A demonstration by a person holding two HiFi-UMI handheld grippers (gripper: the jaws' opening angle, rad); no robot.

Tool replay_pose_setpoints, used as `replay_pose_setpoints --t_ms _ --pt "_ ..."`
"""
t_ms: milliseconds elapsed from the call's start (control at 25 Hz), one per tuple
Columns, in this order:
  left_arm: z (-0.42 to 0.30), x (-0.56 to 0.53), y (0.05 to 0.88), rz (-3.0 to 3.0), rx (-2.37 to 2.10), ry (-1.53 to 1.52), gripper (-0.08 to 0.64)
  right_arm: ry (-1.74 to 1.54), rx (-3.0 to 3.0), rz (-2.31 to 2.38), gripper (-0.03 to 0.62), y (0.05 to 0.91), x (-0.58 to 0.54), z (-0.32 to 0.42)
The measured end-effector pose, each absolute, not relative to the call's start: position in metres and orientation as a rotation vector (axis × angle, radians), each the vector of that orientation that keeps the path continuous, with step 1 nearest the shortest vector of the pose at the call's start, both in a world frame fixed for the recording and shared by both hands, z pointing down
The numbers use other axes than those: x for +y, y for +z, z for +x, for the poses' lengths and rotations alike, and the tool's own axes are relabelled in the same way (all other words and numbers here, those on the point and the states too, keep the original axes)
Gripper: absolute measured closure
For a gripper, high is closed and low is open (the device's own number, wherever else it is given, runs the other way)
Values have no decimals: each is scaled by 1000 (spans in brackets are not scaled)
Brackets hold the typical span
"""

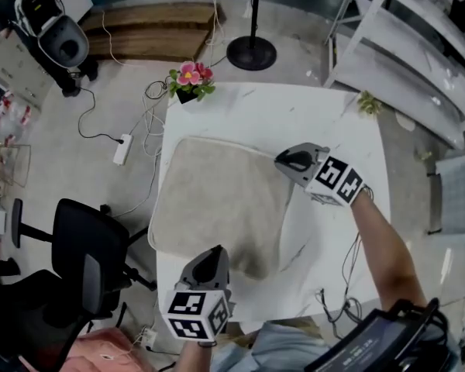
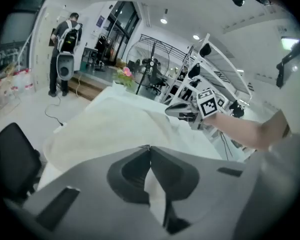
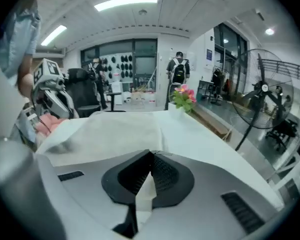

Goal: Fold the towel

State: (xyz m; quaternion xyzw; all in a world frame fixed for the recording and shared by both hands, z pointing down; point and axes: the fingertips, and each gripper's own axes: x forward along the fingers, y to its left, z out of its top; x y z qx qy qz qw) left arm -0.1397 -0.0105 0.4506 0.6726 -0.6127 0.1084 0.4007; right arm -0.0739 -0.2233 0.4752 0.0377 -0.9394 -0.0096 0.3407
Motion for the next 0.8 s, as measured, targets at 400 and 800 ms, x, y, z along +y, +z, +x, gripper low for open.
replay_pose_setpoints --t_ms 400,800 --pt "-53 1 521 1588 -1354 399 551 -211 -2258 -21 577 537 -204 -60" --pt "-25 4 536 1584 -1282 566 552 -254 -2206 -114 578 537 -213 -39"
